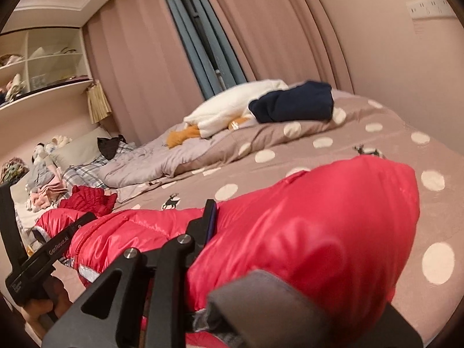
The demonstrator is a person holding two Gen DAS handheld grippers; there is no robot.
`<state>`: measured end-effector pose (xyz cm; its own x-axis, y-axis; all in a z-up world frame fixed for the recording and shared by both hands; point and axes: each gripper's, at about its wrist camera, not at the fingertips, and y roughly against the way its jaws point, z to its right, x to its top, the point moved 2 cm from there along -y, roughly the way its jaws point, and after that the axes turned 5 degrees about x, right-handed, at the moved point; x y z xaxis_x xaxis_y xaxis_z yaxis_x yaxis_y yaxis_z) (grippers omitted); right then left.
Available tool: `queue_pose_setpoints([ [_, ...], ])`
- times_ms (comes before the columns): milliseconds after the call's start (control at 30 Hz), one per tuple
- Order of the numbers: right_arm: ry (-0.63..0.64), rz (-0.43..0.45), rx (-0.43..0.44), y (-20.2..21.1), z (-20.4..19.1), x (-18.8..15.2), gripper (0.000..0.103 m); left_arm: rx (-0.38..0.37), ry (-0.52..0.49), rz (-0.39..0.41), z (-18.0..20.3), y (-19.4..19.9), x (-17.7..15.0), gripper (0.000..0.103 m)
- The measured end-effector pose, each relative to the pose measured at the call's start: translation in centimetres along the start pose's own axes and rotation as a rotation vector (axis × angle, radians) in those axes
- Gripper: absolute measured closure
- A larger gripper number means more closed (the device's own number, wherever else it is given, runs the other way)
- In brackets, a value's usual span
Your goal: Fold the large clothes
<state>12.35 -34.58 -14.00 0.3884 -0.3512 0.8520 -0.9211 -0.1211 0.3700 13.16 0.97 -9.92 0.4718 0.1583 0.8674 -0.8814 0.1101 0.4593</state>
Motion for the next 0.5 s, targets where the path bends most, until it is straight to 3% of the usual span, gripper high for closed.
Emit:
queue_pose_setpoints([
  [200,0.017,-0.018,0.009,-0.5,-0.2,-0.4,0.078,0.011,0.036,-0.038,-0.3,-0.7,-0.2,0.079],
  [267,0.024,-0.020,0.013,-0.5,-0.3,-0.5,0.071,0.016,0.026,-0.040,0.0,-1.0,-0.1,0.071],
  [333,0.021,-0.016,0.014,-0.4,-0.4,-0.5,0.057,0.006,0.015,-0.035,0.4,-0.9,-0.1,0.054],
  [500,0.009,-0.009,0.037,-0.6,-0.5,-0.5,0.045,-0.060,0.041,0.009,0.6,0.3,0.2,0.033],
])
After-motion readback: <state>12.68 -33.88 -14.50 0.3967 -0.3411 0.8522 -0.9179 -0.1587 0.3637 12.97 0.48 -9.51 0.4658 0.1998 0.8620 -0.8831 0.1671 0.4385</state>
